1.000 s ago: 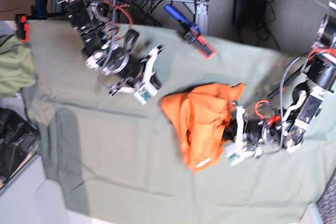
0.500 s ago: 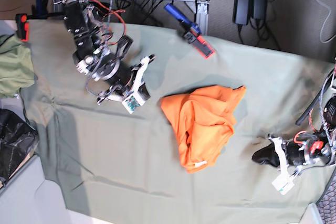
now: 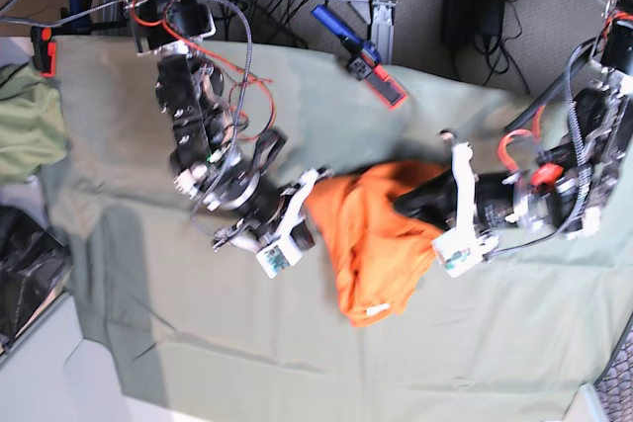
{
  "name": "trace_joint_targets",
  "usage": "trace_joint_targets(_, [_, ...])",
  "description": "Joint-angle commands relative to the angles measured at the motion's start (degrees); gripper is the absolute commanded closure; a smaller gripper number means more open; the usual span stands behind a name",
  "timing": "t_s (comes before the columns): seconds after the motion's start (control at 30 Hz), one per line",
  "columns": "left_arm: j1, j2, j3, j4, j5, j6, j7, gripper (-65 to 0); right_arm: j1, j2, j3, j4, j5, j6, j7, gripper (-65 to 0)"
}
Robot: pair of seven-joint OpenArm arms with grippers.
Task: Fold the T-shirt properly
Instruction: 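Hold the bundle with the left gripper while the right gripper approaches its other side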
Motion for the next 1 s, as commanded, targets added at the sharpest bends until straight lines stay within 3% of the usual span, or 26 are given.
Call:
trace_joint_targets(0.0, [-1.1,0.0,-0.2,-0.3,-0.7,-0.1,-1.5,0.0,1.8,-0.5,0.4,0.0,0.2,5.0,1.3,0.0])
trace_joint_targets(0.17, [-1.1,0.4,0.5,-5.4,0.5,-0.1,-2.8,0.0,3.3,-2.1,0.4,-4.0,-0.2,5.0,1.3,0.0])
trace_joint_targets(0.37, [-4.2,0.4,0.8,-13.1,6.3,-0.1,-9.5,0.0,2.8,-2.1,0.2,-5.0,2.0,5.2,1.0,0.0])
trace_joint_targets(0.7, [-13.4,0.2,0.8,-19.6,6.2,-0.1,-9.4,0.0,-0.8,-4.0,0.2,-5.0,2.4,5.2,1.0,0.0])
trace_joint_targets(0.97, [-15.3,-1.7,0.8,-19.6,8.4,-0.1,-9.7,0.0,-2.8,-4.0,0.2,-4.9,3.1,5.2,1.0,0.0])
